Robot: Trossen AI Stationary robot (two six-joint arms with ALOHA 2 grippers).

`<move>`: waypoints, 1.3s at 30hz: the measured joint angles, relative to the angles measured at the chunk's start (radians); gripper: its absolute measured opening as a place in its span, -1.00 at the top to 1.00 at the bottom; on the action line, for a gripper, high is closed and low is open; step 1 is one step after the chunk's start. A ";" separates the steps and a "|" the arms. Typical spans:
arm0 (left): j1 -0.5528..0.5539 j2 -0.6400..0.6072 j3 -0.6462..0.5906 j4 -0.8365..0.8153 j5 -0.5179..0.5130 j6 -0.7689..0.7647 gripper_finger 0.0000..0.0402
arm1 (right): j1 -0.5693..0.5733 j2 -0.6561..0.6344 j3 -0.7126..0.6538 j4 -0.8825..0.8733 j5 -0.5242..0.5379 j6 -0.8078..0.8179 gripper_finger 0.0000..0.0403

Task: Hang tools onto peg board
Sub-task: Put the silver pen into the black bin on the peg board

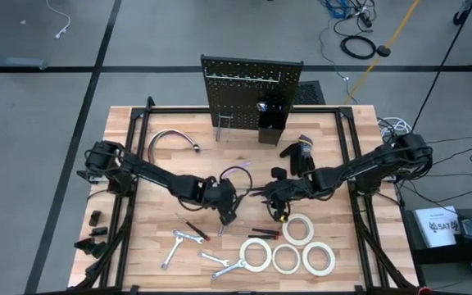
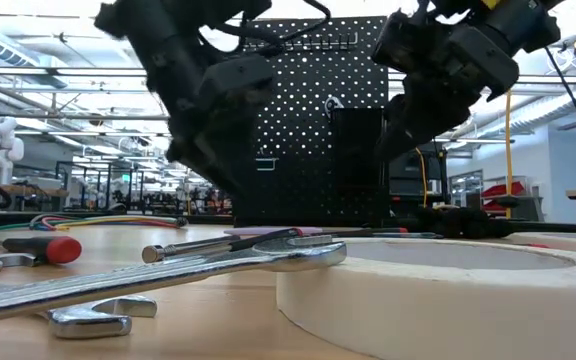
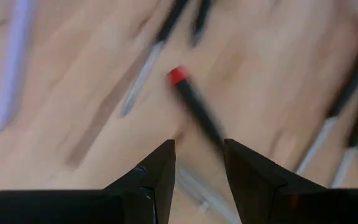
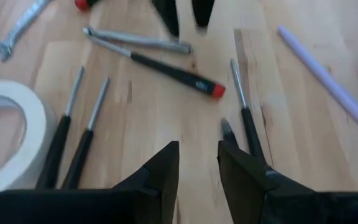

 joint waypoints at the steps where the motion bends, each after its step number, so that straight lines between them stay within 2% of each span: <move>1: -0.004 0.000 0.018 -0.056 -0.014 -0.025 0.32 | 0.000 0.000 0.000 -0.014 0.000 0.008 0.48; 6: -0.029 -0.004 0.054 -0.199 -0.041 -0.172 0.32 | 0.000 0.000 0.000 -0.042 0.000 0.021 0.48; 19: -0.121 0.052 0.040 -0.148 -0.009 -0.364 0.32 | 0.000 0.000 0.000 -0.043 0.000 0.014 0.48; 39: -0.149 0.118 0.040 -0.087 -0.022 -0.343 0.32 | 0.000 0.000 0.000 -0.043 0.000 0.025 0.48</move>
